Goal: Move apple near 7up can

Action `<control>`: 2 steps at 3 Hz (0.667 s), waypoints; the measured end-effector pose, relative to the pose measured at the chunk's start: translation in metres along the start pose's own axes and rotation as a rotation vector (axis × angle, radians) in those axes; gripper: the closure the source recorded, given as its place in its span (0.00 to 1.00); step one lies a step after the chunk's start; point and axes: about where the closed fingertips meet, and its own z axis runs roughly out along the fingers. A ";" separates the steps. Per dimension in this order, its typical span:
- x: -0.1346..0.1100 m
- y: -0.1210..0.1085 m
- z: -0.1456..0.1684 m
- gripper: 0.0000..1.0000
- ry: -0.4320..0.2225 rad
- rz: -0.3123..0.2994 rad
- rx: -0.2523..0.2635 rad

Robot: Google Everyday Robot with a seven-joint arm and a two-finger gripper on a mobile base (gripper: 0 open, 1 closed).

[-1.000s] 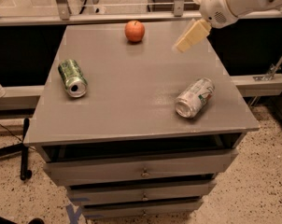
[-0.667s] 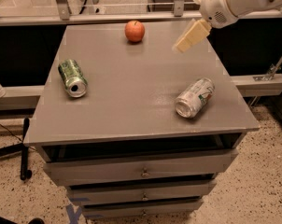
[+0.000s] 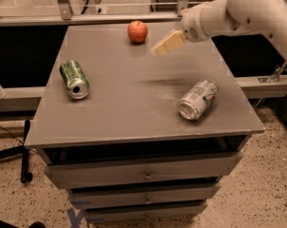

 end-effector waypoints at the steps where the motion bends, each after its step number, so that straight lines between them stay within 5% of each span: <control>1: 0.003 -0.024 0.056 0.00 -0.074 0.130 0.068; 2: -0.004 -0.050 0.103 0.00 -0.154 0.220 0.109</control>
Offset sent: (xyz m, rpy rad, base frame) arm 0.1699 0.0457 -0.0321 0.3982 -0.0572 -0.2307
